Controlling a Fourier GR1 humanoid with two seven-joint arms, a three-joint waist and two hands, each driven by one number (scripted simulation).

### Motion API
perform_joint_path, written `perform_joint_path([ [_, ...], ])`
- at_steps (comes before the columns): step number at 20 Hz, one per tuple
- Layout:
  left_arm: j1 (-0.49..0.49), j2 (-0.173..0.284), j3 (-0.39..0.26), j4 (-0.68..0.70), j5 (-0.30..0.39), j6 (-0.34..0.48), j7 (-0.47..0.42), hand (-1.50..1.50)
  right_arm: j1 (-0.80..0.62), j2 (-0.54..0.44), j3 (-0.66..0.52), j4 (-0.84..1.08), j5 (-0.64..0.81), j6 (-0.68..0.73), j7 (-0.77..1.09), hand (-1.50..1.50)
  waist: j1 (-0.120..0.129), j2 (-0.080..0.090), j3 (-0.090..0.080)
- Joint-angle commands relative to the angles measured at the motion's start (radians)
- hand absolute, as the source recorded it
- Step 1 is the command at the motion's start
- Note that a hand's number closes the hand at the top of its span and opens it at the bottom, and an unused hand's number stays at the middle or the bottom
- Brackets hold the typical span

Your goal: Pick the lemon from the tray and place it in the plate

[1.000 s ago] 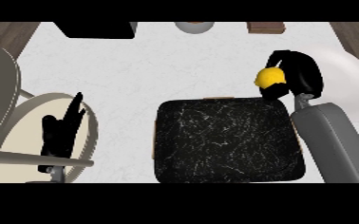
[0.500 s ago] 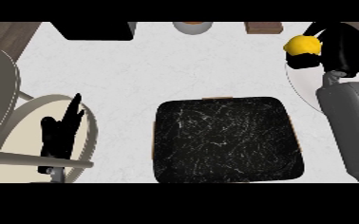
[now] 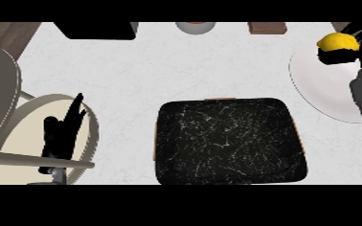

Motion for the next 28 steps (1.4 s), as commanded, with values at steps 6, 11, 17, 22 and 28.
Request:
perform_joint_path([
  [6,-0.041,-0.054,-0.024,-0.015,-0.01,0.002,0.005,0.0,-0.078,-0.069,-0.071,0.353,-0.009,-0.038,-0.159,1.5,0.006,0.009,-0.004],
  [11,-0.077,-0.057,-0.01,0.035,0.006,-0.022,-0.007,0.0,-0.1,-0.108,-0.11,0.5,-0.061,0.101,-0.234,1.5,0.019,0.02,-0.002],
  [17,-0.03,-0.067,-0.016,0.021,0.003,-0.033,-0.044,0.0,-0.097,-0.167,-0.109,0.63,-0.061,0.287,-0.271,-1.5,0.021,0.019,-0.002],
  [22,-0.059,-0.107,-0.051,-0.011,-0.062,0.031,0.037,0.0,-0.128,-0.175,-0.124,0.634,-0.081,0.319,-0.419,-1.5,0.016,0.016,-0.001],
  [28,-0.027,-0.051,0.006,-0.023,-0.002,-0.044,0.027,0.0,-0.081,-0.152,-0.339,0.574,-0.316,0.295,-0.7,-1.5,-0.013,0.007,0.001],
])
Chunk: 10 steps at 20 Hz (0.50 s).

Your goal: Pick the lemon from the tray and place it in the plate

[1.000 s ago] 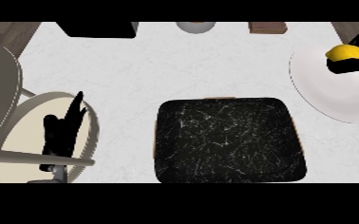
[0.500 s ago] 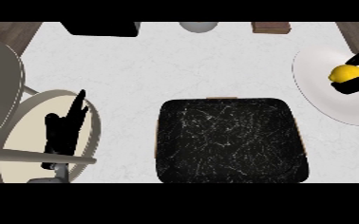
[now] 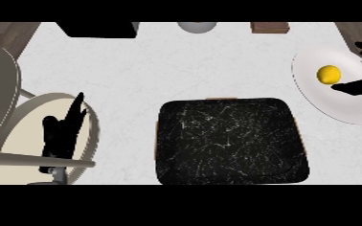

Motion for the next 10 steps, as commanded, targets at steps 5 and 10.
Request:
perform_joint_path([
  [5,-0.048,-0.046,-0.022,0.001,-0.004,0.015,0.021,0.0,0.009,-0.041,-0.267,-0.002,-0.285,0.102,-0.185,-1.5,-0.025,0.0,-0.002],
  [10,-0.046,-0.072,-0.039,0.029,-0.029,0.022,-0.017,0.0,0.125,-0.072,-0.287,0.046,-0.318,0.23,-0.299,-1.5,-0.011,0.005,-0.002],
])
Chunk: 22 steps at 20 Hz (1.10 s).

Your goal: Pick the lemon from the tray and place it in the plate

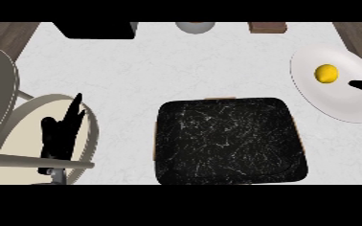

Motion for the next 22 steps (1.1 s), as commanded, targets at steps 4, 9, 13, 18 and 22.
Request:
perform_joint_path([
  [4,-0.091,-0.032,-0.024,0.052,-0.01,-0.009,0.015,0.0,0.055,-0.028,-0.036,0.036,-0.06,0.13,-0.093,-1.5,0.0,0.005,-0.004],
  [9,-0.062,-0.054,-0.029,0.016,-0.006,-0.011,-0.009,0.0,0.064,-0.023,-0.031,0.042,-0.059,0.122,-0.154,-1.5,0.016,0.009,-0.002],
  [13,-0.075,-0.081,-0.047,0.023,-0.03,0.012,0.028,0.0,0.067,0.047,-0.018,0.038,-0.055,0.039,-0.191,-1.5,0.014,0.008,-0.003],
  [18,-0.093,-0.053,0.001,0.081,-0.016,-0.013,-0.021,0.0,0.054,0.019,-0.001,0.049,-0.047,-0.006,-0.13,-1.5,0.009,0.007,-0.004],
  [22,-0.087,-0.079,-0.037,0.007,-0.042,0.007,0.033,0.0,0.093,0.017,0.001,0.065,-0.039,-0.038,-0.163,-1.5,0.02,0.013,-0.001],
])
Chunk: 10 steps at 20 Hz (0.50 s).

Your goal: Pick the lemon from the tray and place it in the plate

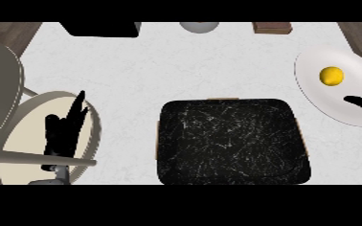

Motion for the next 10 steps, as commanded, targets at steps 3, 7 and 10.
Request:
perform_joint_path([
  [3,-0.031,-0.038,-0.018,0.035,-0.001,-0.002,-0.035,0.0,-0.005,-0.023,0.003,0.011,-0.005,-0.03,0.036,-1.5,-0.008,0.002,-0.003],
  [7,-0.042,-0.043,-0.026,0.016,-0.009,-0.001,0.0,0.0,0.046,-0.034,0.008,0.017,0.002,-0.043,-0.012,-1.5,-0.006,0.005,-0.001],
  [10,-0.035,-0.059,-0.041,0.018,-0.022,0.001,-0.01,0.0,0.064,-0.04,0.004,0.021,0.0,-0.064,-0.02,-1.5,-0.005,0.006,0.0],
])
